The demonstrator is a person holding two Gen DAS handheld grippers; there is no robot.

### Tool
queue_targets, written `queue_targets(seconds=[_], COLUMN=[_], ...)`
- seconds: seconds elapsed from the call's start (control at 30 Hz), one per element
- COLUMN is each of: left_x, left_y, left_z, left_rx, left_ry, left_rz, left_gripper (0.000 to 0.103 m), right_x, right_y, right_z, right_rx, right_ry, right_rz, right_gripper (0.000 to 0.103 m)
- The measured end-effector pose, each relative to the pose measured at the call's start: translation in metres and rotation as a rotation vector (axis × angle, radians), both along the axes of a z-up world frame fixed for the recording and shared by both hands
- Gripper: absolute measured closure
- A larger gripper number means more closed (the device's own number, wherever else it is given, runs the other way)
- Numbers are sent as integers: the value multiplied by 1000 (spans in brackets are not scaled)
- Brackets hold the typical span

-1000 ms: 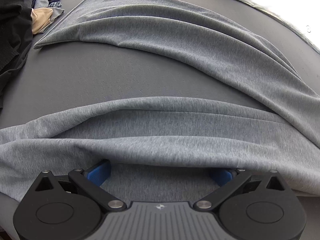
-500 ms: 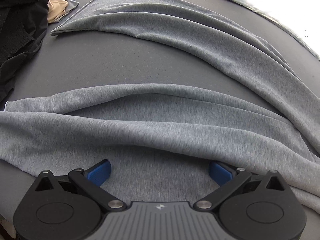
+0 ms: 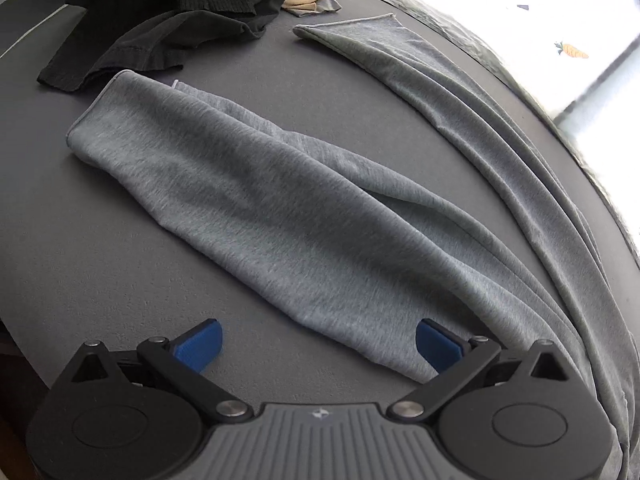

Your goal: Fold clothes

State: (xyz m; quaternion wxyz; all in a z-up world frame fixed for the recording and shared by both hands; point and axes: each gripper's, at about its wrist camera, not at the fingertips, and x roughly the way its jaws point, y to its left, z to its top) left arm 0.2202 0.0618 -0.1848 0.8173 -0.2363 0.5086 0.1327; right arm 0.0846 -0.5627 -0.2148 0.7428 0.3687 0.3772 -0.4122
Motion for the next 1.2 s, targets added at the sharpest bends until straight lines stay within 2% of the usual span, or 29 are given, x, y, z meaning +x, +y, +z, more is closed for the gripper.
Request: queue_targets(seconds=[0.2, 0.27, 0.33, 0.43, 0.6, 0.93, 1.2], left_x=[-18, -20, -21, -19, -14, 7, 14], left_y=[53, 68, 85, 108, 135, 144, 130], left_z=[2, 2, 2, 2, -3, -10, -12], left_rx=[-6, -3, -3, 13, -11, 23, 119], left_ry=[-27, -28, -33, -33, -48, -82, -87], left_rz=[147, 178, 187, 195, 223, 222, 245], left_gripper=[16, 18, 24, 25, 23, 20, 22], right_x=[-7, -11, -11, -8, -11, -20, -27], right_y=[26, 35, 43, 57, 67, 73, 42], right_z=[2, 3, 5, 10, 11, 9, 12], right_rx=[24, 30, 26, 0, 38, 75, 33], right_ry=[-34, -38, -36, -30, -99, -162, -164], right_rz=[1, 5, 13, 34, -27, -122, -199], right_gripper=[46, 46, 46, 46, 45, 45, 44])
